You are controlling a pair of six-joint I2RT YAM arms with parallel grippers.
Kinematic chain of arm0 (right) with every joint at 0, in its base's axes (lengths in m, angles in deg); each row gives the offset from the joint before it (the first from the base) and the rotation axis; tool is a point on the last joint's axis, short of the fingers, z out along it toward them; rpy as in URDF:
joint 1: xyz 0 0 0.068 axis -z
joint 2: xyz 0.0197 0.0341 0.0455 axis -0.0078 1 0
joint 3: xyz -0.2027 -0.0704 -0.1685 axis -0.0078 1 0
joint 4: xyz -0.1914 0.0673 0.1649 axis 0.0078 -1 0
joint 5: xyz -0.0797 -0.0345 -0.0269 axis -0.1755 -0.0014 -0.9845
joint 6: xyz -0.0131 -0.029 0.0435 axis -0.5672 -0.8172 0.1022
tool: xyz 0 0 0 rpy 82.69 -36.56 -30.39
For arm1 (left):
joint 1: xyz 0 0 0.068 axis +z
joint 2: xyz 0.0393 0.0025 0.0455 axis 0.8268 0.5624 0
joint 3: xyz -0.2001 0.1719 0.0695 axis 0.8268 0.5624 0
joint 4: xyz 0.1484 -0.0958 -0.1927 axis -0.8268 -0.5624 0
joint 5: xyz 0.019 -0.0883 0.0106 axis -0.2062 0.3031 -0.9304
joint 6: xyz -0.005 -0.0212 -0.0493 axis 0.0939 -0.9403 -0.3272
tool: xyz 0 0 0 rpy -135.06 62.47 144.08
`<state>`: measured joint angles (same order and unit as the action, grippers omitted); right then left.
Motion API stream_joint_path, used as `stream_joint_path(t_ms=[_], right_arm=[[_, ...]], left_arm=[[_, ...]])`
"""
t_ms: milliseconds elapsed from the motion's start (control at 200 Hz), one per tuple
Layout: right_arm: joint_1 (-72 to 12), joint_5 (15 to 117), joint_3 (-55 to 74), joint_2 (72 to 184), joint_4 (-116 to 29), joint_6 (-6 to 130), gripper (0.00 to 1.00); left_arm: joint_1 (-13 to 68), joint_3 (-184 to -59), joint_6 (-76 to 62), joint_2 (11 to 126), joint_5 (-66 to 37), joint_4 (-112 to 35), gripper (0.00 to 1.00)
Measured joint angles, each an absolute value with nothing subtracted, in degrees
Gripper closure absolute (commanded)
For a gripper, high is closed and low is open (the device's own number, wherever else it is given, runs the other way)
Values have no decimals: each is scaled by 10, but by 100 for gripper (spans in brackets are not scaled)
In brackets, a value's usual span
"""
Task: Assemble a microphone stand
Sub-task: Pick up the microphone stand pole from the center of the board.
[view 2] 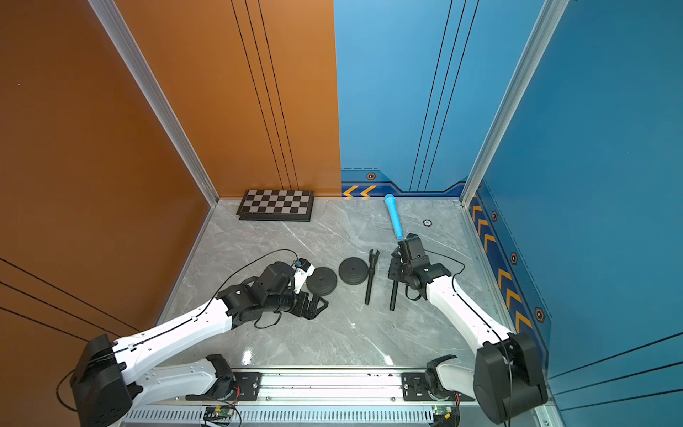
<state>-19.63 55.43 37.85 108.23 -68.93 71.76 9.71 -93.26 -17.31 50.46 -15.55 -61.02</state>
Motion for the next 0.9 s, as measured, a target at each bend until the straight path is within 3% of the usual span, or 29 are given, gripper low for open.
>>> stream_joint_path(t_ms=[230, 435, 711, 731, 896], right_arm=[[-257, 609, 379, 952, -669, 707, 75], [-261, 648, 380, 923, -637, 732, 76], [-268, 694, 414, 888, -572, 790, 76], [-268, 695, 415, 887, -568, 794, 77], [-273, 709, 416, 885, -532, 819, 78]], left_arm=[[89, -917, -208, 510, -95, -443, 2], [63, -939, -209, 569, -59, -372, 0], [28, -995, -196, 623, -40, -340, 12], [28, -996, -195, 625, -37, -335, 17], [23, -1005, -203, 644, -7, -305, 28]])
